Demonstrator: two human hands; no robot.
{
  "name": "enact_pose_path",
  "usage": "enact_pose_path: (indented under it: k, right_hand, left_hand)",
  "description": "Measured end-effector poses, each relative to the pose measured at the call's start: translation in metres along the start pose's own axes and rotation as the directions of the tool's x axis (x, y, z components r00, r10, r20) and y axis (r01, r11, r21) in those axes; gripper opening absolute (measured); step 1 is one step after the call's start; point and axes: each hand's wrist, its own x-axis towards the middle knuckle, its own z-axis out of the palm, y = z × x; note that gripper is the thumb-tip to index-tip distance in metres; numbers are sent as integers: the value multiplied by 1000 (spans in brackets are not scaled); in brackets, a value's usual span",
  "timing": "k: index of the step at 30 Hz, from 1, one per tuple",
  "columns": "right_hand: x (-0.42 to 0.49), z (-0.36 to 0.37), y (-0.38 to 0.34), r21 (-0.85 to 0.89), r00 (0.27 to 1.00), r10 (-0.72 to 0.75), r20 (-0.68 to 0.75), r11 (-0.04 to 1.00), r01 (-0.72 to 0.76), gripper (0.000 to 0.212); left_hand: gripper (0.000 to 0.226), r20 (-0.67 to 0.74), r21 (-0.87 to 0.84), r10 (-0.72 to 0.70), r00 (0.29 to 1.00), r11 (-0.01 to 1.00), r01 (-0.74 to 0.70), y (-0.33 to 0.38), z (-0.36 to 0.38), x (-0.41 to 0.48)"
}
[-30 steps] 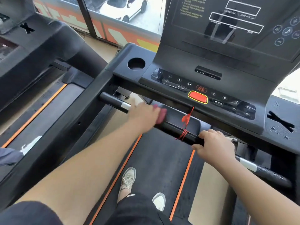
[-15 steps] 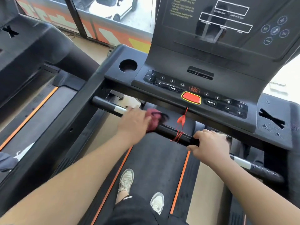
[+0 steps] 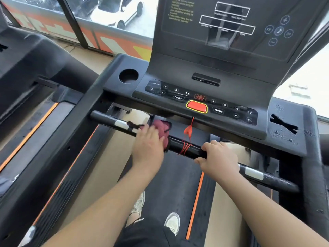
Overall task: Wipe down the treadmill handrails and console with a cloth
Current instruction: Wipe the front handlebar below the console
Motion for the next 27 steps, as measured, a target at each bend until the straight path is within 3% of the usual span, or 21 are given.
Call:
enact_pose_path:
  k: [3,5,7,8,10,12,13,15,18,20,23,25,27]
  right_hand:
    - [-2,1,2,27,1000,-2,-9,1000,2,38]
    - [-4,3,4,31,1000,-19,-22,999,19,39]
    - [-8,5,8,67,1000,-21,-9,997,22,40]
    - [-12,6,12,137,1000,-20,-6,990,21,41]
    - [-22,6,20,345,998,-1,-56,938,20,44]
    - [-38,7,24,480,979,23,-204,874,79,30]
    - [-47,8,24,543,968,44,-247,834,100,20]
    - [-60,7,19,754,983,84,-161,653,68,28]
    - [-73,-9,13,969,984,34,172,174,-176,43]
    - [-80,-14,16,976,975,92,201,66,-208,25]
    - [-80,-11,29,981,952,280,126,104,-161,7]
    - [-76,-20,38,968,928,373,1,234,-96,10]
    - [-73,-41,42,930,886,417,-200,365,38,10]
  left_hand:
    - [51,-15,-107,177,984,978,-178,42,20,-35]
    - [51,-30,-137,313,949,940,-314,28,18,-38]
    - [50,0,-117,358,934,927,-355,0,9,-36]
    - [50,18,-110,312,950,945,-308,-11,4,-37]
    - [51,106,-182,65,992,982,-45,-17,-9,-48]
    - [51,213,-350,-129,969,916,199,3,-23,-68]
    - [47,253,-445,-131,958,864,236,20,-28,-77]
    - [35,270,-607,-68,961,762,224,60,-41,-90]
    - [35,329,-779,86,941,587,219,113,-55,-94]
    - [47,318,-857,258,912,489,161,131,-66,-92]
    - [58,324,-862,402,856,499,92,126,-68,-92]
    - [50,361,-817,340,869,564,119,110,-62,-91]
    - [41,328,-750,187,926,647,135,91,-55,-83]
